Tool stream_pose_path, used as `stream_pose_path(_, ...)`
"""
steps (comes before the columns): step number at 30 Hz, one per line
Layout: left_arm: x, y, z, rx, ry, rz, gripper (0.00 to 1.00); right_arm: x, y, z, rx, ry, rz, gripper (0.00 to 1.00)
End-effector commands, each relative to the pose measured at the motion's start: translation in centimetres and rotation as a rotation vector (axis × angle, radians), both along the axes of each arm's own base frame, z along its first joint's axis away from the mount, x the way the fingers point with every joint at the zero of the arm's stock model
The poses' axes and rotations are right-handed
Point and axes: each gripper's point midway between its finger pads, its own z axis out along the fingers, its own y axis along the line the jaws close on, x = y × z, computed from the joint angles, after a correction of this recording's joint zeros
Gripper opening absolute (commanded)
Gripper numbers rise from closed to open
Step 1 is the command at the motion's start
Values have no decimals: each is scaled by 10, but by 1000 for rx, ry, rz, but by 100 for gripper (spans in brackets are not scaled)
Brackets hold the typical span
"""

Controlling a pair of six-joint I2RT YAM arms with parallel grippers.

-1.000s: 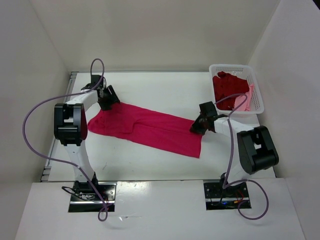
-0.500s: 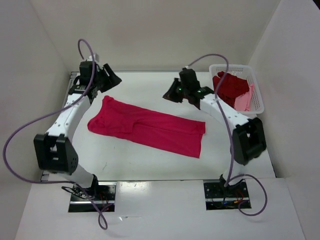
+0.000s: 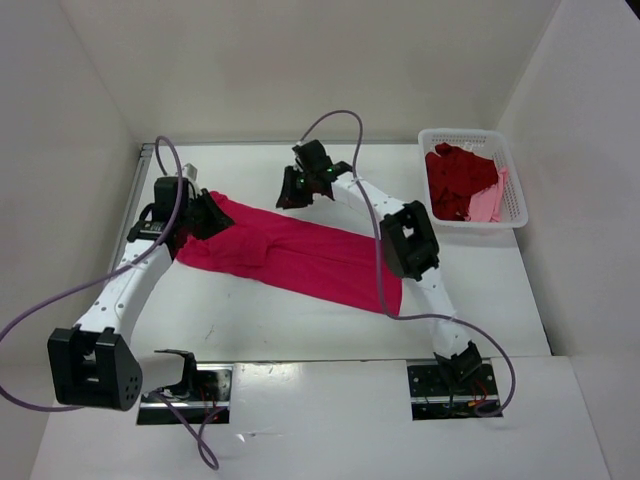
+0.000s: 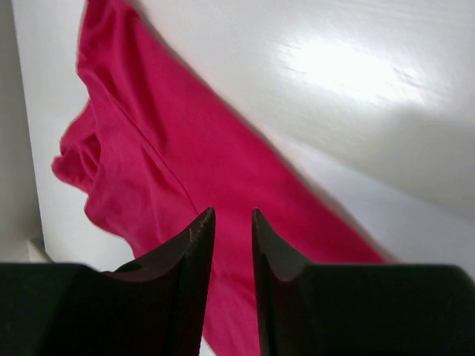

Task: Fold and stack the t-shirts
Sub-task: Rotate the tshirt 80 degrees

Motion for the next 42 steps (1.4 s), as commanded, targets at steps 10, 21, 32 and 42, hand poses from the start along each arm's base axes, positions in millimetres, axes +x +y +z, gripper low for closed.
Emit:
stream_pose_path(10, -22, -9, 18, -2, -27, -70, 34, 25, 65, -21, 110, -30, 159, 53)
stream_pose_path(21, -15, -19, 24, 11, -46, -110, 35, -19, 105, -68, 78, 12, 250, 59)
stream_pose_path(32, -22, -27, 29, -2, -56, -143, 36, 15, 110, -20, 341, 32, 165, 12)
stream_pose_path(42, -28, -64, -2, -17, 33, -217, 39, 140, -44, 27, 168, -65, -399, 3)
